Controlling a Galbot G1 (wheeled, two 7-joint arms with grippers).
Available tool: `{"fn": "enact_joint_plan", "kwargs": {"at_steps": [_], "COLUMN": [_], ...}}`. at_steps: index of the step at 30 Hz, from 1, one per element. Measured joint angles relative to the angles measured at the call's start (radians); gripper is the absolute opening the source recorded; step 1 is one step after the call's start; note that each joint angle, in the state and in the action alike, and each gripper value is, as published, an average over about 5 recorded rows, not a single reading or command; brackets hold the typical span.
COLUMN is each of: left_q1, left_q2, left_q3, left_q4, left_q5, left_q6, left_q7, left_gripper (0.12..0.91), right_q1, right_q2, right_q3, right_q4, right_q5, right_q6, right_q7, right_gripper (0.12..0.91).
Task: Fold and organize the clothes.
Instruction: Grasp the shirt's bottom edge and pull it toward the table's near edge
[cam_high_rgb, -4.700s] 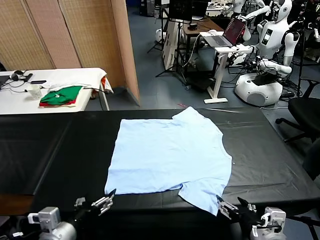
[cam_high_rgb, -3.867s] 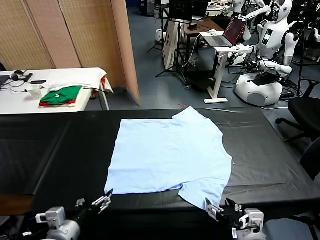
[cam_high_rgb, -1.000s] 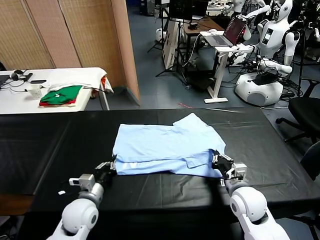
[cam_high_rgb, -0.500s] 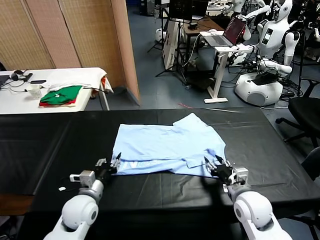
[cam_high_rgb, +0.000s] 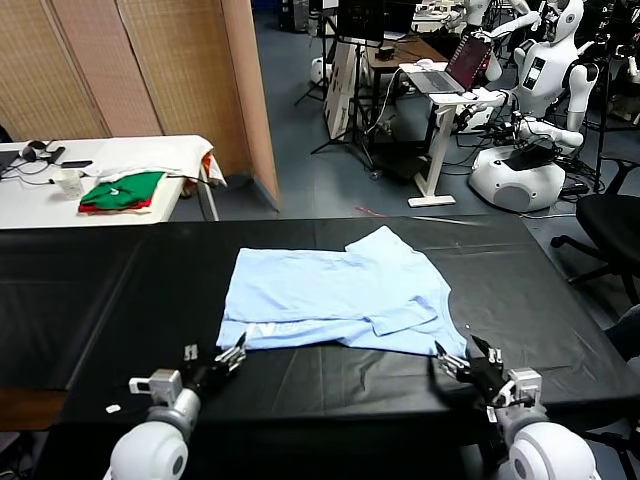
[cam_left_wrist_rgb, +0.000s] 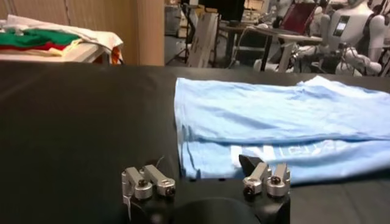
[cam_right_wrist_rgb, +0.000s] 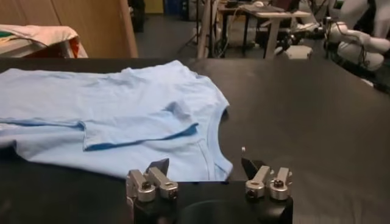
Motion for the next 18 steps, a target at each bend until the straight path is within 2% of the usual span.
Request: {"fn": "enact_joint_plan", "kwargs": {"at_steps": [3,5,7,11,13,16,18], "left_q1": [0.010,0.017,0.022,0.030,0.033,0.039,0.046], "left_q2": [-0.002,-0.002,-0.001,0.002,0.005,0.008,0.010], "left_q3": [-0.002,-0.004,-0.005,-0.006,-0.005,-0.003,-0.004], "left_q4": [-0.003,-0.006,-0.009,-0.013,-0.015,-0.021,-0.027], "left_q5": [0.001,0.002,0.005,0.008,0.008,0.009,0.013], "left_q6": [-0.002,-0.003,-0.005,-0.005,-0.004,-0.002,-0.002], "left_q7": [0.000,0.000,0.000,0.001,0.001,0.001,0.000], "left_gripper": [0.893,0.836,0.726,0.487,0.355,0.201,0.163], "right_q1": [0.001,-0.003,-0.007,-0.010,-0.012,-0.022,-0.033], "right_q2": [0.000,0.000,0.000,0.001,-0.001,-0.011,-0.021], "right_q3": [-0.006,-0.008,-0.009,-0.010,-0.009,-0.002,0.004], "right_q4": [-0.006,-0.008,-0.010,-0.011,-0.007,0.012,0.031], "right_q5": [-0.007,-0.010,-0.013,-0.006,0.009,0.046,0.071], "right_q6": [-0.001,-0.002,-0.003,-0.003,-0.008,-0.036,-0.067], "right_q7": [0.000,0.000,-0.001,0.013,0.028,0.046,0.059], "right_gripper": [0.656,0.531,0.398,0.189,0.147,0.141,0.141]}}
